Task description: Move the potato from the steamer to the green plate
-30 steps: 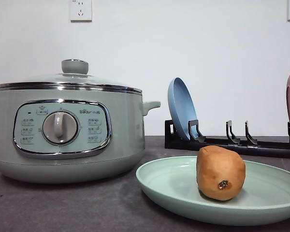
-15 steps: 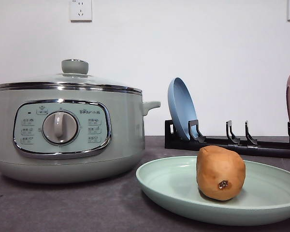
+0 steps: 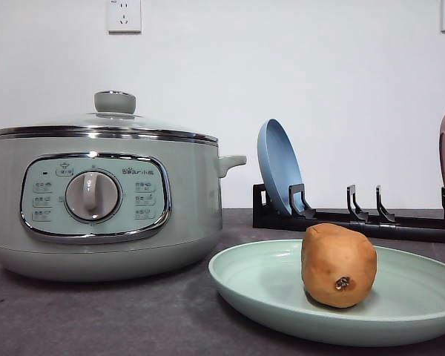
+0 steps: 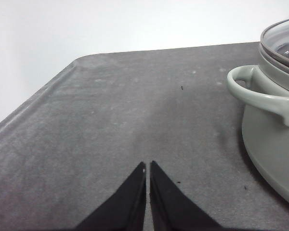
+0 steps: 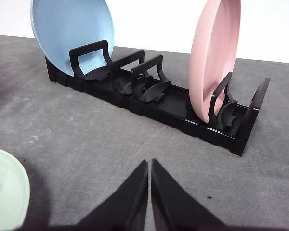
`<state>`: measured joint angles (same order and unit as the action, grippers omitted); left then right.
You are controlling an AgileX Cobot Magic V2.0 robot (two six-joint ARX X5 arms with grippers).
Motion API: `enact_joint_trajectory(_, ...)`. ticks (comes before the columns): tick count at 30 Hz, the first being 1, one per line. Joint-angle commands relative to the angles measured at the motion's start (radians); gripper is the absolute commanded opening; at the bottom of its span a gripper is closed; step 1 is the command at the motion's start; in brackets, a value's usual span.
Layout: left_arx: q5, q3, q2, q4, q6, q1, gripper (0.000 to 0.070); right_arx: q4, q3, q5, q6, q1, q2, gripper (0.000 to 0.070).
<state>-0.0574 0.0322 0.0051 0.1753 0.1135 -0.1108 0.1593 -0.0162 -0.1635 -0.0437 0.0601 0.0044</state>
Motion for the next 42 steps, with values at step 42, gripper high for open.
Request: enact_joint_trajectory(42,-0.004,-0.021,-0.002,-0.015,-0.002,-0.003,0.0004,-0.002,0.005,0.0,0.013,0.002,-0.001,0.0)
